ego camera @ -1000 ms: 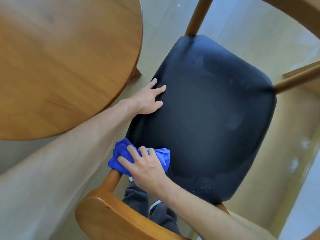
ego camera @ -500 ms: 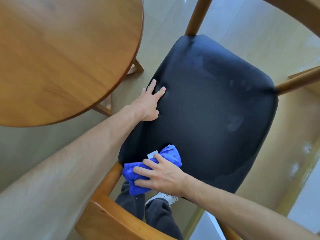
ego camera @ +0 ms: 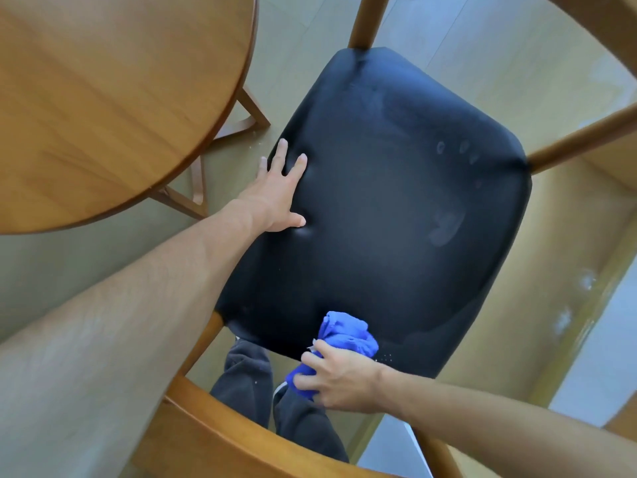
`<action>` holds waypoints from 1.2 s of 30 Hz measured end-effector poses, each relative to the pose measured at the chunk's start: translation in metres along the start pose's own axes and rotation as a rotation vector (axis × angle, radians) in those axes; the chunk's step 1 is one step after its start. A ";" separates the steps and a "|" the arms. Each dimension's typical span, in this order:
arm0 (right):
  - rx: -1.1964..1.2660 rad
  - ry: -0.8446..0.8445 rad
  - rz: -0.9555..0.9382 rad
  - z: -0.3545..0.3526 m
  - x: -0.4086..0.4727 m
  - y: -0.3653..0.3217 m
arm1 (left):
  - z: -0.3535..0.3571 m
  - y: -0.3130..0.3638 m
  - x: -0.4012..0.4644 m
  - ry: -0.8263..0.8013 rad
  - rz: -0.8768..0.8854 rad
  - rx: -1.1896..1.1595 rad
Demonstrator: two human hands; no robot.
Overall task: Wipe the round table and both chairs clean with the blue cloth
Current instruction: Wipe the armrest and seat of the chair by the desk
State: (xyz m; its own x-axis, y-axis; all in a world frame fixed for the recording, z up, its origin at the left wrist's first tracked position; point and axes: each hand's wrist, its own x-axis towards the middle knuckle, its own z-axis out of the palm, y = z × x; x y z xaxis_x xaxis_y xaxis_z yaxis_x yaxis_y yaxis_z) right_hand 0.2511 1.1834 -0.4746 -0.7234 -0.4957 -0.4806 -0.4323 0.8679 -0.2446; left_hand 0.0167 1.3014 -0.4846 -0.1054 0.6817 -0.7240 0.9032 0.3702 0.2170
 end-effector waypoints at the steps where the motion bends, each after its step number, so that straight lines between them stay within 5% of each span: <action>1: 0.011 -0.010 -0.041 0.009 -0.016 0.001 | 0.000 0.000 0.000 0.003 0.002 0.001; 5: 0.134 0.012 -0.050 0.037 -0.074 0.014 | 0.000 0.001 0.000 0.005 0.006 0.002; 10: 0.182 0.183 0.161 0.065 -0.140 0.036 | 0.001 0.001 0.000 0.010 0.013 0.014; 13: 0.296 0.252 0.507 0.068 -0.167 0.061 | 0.002 0.002 0.001 0.013 0.016 0.016; 20: 0.711 0.665 1.668 0.054 -0.135 0.098 | 0.001 0.002 0.001 0.008 0.015 0.016; 23: 0.715 0.694 1.855 0.033 -0.080 0.075 | -0.001 0.003 -0.001 0.010 0.011 0.014; 28: 0.600 0.693 1.679 -0.003 -0.007 0.057 | -0.005 0.004 -0.002 0.005 0.018 0.019; 36: 0.257 0.451 0.605 -0.007 0.034 0.009 | -0.004 0.001 -0.003 0.012 0.033 -0.009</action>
State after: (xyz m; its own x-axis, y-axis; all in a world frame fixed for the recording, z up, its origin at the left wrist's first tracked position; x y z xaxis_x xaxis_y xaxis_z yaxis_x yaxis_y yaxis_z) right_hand 0.2189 1.1741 -0.4878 -0.9649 0.1467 -0.2179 0.2029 0.9431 -0.2635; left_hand 0.0161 1.3022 -0.4793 -0.0806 0.7016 -0.7080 0.9026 0.3528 0.2468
